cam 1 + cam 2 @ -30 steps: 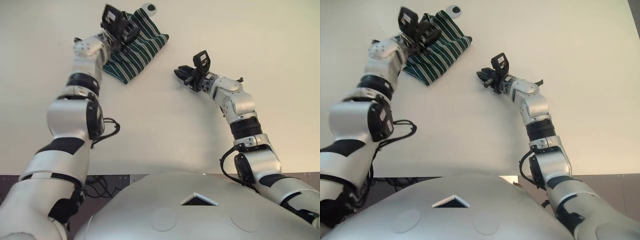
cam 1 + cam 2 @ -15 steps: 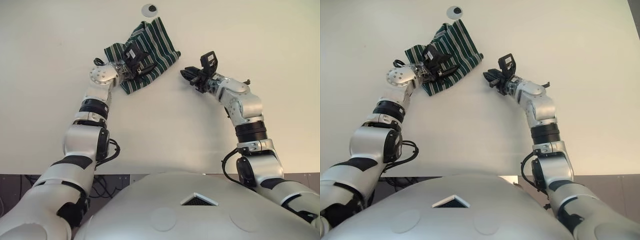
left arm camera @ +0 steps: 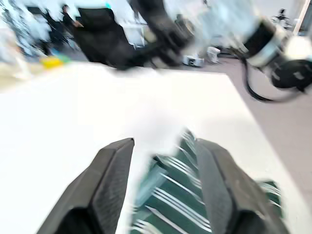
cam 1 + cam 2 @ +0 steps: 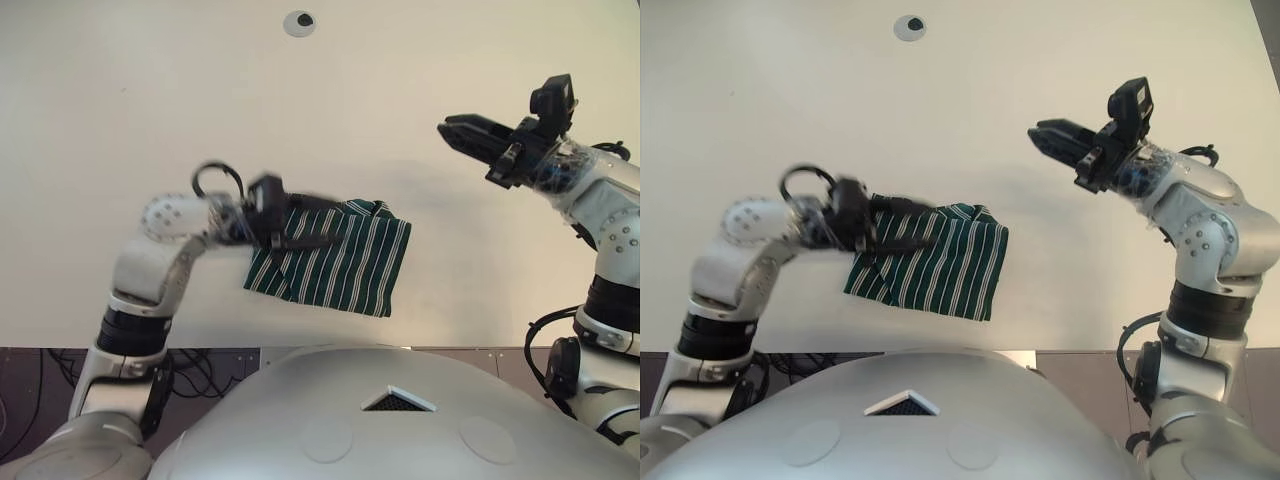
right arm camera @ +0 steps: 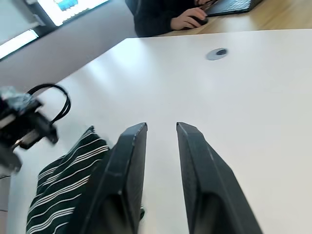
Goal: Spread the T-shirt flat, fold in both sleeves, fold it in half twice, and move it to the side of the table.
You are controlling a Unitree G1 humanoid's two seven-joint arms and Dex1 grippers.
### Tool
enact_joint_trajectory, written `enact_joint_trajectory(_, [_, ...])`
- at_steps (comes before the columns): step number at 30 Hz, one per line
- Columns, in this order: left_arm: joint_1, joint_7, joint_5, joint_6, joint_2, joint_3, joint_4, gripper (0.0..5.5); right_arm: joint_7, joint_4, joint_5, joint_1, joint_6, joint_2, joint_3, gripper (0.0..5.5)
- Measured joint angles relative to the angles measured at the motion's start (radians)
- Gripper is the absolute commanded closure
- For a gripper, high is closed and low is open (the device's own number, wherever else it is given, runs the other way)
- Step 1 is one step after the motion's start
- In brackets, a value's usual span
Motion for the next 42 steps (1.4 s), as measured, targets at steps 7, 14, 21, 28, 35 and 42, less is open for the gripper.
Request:
enact_joint_trajectory(7, [-0.015, 0.046, -0.031, 0.126, 0.178, 0.129, 0.016, 3.26, -0.052, -0.267, 0.123, 0.271, 0.096, -0.065, -0.046, 4.37])
enact_joint_trajectory(14, [-0.047, 0.005, 0.096, 0.048, 0.207, 0.016, 0.265, 3.26, -0.122, -0.262, 0.089, 0.299, 0.025, -0.028, 0.092, 4.37])
enact_joint_trajectory(21, [-0.12, -0.102, 0.092, 0.04, 0.204, -0.037, 0.333, 3.26, -0.131, -0.222, 0.027, 0.269, -0.027, -0.031, 0.207, 4.37])
enact_joint_trajectory(28, [-0.144, -0.156, 0.128, 0.034, 0.204, -0.105, 0.392, 3.79, -0.127, -0.196, -0.035, 0.267, -0.048, -0.042, 0.261, 5.0])
enact_joint_trajectory(35, [-0.166, -0.18, 0.133, 0.049, 0.182, -0.117, 0.422, 4.75, -0.119, -0.183, -0.033, 0.244, -0.048, -0.067, 0.268, 5.5])
enact_joint_trajectory(42, [-0.182, -0.189, 0.116, 0.05, 0.18, -0.086, 0.472, 5.47, -0.138, -0.159, 0.057, 0.157, -0.058, 0.016, 0.221, 5.5])
